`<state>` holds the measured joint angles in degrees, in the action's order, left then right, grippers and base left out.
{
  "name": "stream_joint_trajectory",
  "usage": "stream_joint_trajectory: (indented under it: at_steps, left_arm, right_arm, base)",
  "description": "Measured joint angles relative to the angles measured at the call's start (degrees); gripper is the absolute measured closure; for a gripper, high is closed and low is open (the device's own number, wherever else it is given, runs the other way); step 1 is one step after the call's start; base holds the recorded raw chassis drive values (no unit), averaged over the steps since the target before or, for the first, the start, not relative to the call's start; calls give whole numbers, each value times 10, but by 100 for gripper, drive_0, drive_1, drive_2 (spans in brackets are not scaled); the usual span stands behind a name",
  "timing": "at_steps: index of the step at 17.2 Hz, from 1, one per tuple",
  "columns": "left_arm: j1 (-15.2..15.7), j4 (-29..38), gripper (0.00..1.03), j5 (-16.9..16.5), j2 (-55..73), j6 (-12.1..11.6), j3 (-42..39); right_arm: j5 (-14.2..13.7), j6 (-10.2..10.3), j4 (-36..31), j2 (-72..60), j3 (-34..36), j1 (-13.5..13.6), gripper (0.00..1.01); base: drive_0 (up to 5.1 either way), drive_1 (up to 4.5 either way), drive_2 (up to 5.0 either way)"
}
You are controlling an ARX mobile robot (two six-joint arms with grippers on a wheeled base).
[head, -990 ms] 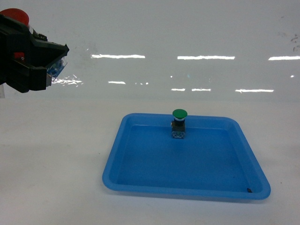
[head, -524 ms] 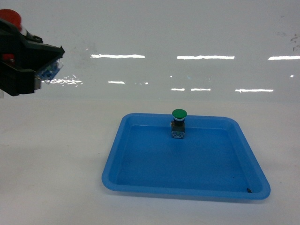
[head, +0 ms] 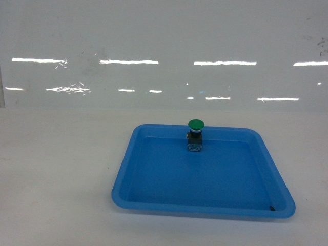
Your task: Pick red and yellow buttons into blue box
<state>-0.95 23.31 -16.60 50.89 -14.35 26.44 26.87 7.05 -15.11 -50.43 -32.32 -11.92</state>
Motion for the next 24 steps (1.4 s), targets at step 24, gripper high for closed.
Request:
stream_joint_trajectory:
  at_steps: [24]
  left_arm:
    - [7, -39, 75, 2, -35, 8, -22]
  right_arm:
    - [-18, -32, -5, 6, 31, 16, 70]
  base:
    - [0, -217, 217]
